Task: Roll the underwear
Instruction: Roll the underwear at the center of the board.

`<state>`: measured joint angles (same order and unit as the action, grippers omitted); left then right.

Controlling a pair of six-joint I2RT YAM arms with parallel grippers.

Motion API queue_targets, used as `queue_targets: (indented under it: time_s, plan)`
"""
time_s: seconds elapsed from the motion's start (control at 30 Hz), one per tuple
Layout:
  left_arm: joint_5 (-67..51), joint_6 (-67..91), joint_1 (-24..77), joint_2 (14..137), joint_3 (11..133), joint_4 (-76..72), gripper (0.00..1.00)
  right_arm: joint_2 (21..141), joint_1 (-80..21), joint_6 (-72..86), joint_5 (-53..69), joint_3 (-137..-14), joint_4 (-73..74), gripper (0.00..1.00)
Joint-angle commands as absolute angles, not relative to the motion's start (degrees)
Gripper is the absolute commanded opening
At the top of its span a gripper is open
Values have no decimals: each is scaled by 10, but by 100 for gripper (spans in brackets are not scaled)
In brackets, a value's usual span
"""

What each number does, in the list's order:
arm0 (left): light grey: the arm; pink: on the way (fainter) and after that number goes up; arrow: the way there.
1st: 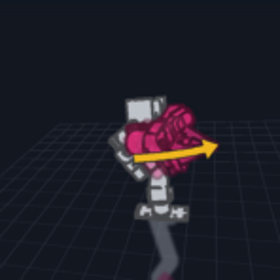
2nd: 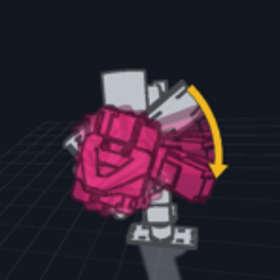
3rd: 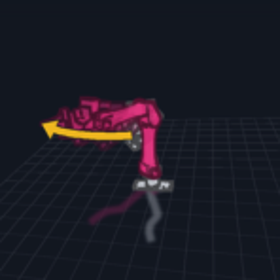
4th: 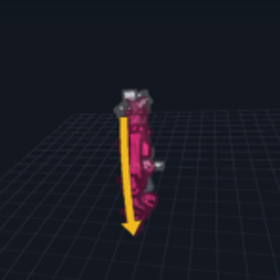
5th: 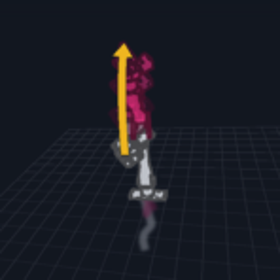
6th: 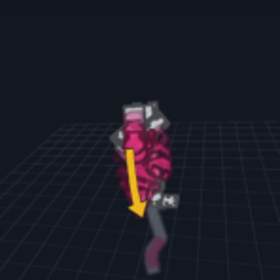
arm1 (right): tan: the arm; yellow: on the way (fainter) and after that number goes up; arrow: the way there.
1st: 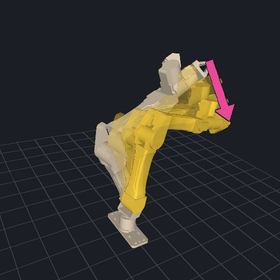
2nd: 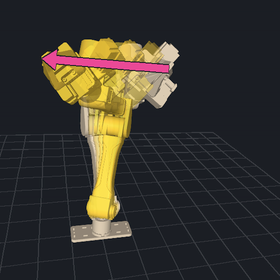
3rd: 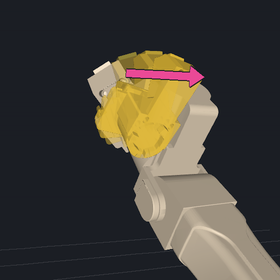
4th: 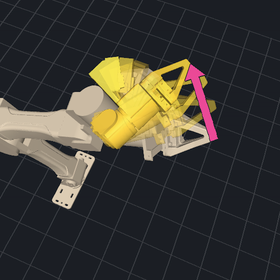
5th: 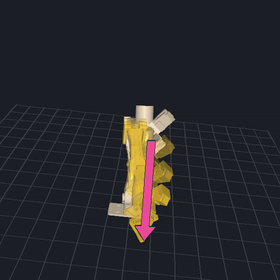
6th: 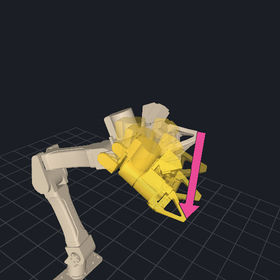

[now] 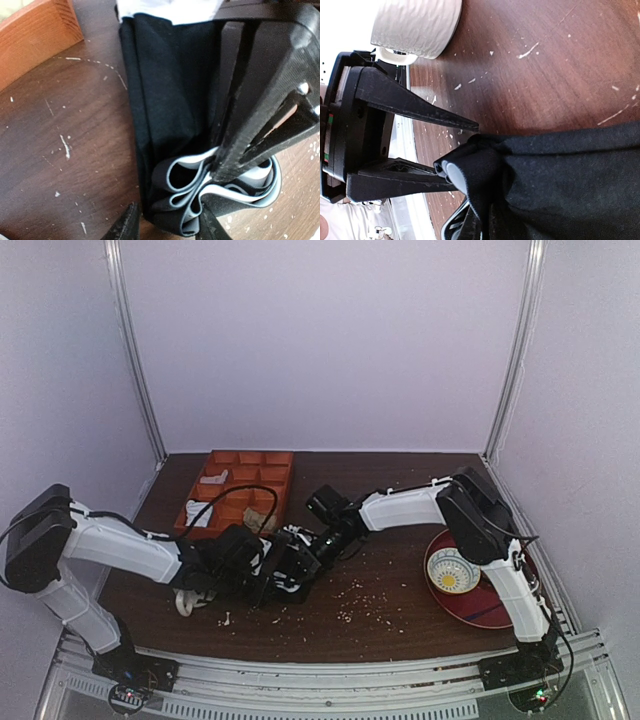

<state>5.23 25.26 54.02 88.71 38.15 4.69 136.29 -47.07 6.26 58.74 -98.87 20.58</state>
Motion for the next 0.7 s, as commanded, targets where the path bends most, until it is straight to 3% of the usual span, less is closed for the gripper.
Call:
queue_targets:
  time_s: [0.0,0.13,0.2,0.3,0.67]
  plan:
    - [60,260,521,872,369,14,49,1383,-470,57,589,-995,230,0]
    - [47,258,515,874,366,2,43,1384,-470,56,590,-997,231,0]
    - [38,257,511,877,367,-3,34,1385,-470,56,589,-997,231,0]
    - [28,256,510,880,368,-10,33,1387,-470,56,590,-998,233,0]
    - [4,253,499,888,377,-9,0,1390,-468,54,592,-1002,236,0]
